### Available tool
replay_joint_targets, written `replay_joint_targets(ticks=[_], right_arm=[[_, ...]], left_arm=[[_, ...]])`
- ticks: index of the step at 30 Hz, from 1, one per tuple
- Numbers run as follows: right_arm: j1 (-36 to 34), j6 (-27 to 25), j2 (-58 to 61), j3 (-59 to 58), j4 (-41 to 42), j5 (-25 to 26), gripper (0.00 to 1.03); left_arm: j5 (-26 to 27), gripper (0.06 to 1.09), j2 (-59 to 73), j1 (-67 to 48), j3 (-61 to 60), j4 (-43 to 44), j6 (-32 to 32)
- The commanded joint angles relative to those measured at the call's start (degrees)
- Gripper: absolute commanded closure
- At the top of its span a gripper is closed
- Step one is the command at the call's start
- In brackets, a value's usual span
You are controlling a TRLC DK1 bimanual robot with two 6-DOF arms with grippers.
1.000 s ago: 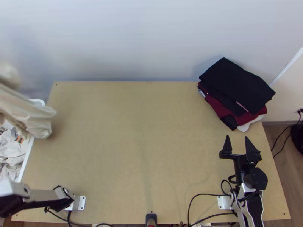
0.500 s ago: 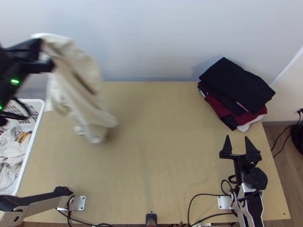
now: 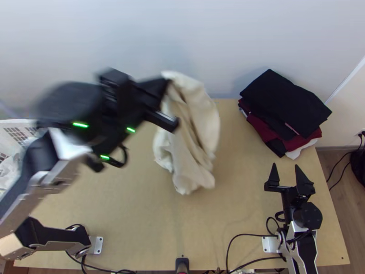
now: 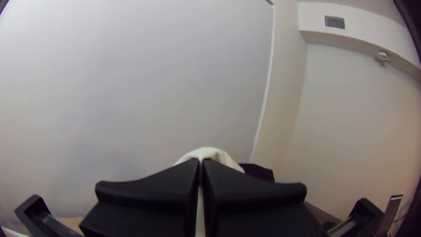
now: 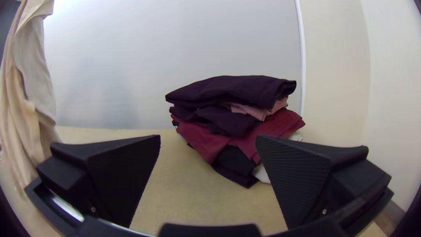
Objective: Fold the t-shirt
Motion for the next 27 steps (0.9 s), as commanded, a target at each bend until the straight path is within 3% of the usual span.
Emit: replay_joint_targets(ticks=[1, 7, 13, 24, 27], right_arm=[[-0.26, 0.18, -0.12, -0.40, -0.90, 0.31, 0.04], [-0.26, 0.18, -0.12, -0.40, -0.90, 0.31, 0.04], [-0.26, 0.18, -0.12, -0.40, -0.90, 0.31, 0.04], [-0.26, 0.18, -0.12, -0.40, -0.90, 0.31, 0.04], [-0.26, 0.18, -0.12, -0.40, -0.90, 0.31, 0.04]], left_arm=[[-0.75, 1.05, -1.80, 1.89, -10.64, 1.22, -5.71], [9.62, 1.05, -11.73, 12.87, -38.59, 12.91, -9.58], [19.90, 1.05, -18.67, 27.64, -53.80, 14.94, -10.72], [33.52, 1.05, -28.43, 53.57, -78.14, 20.56, -4.83], [34.23, 1.05, -27.46, 58.93, -82.27, 23.20, -2.63]])
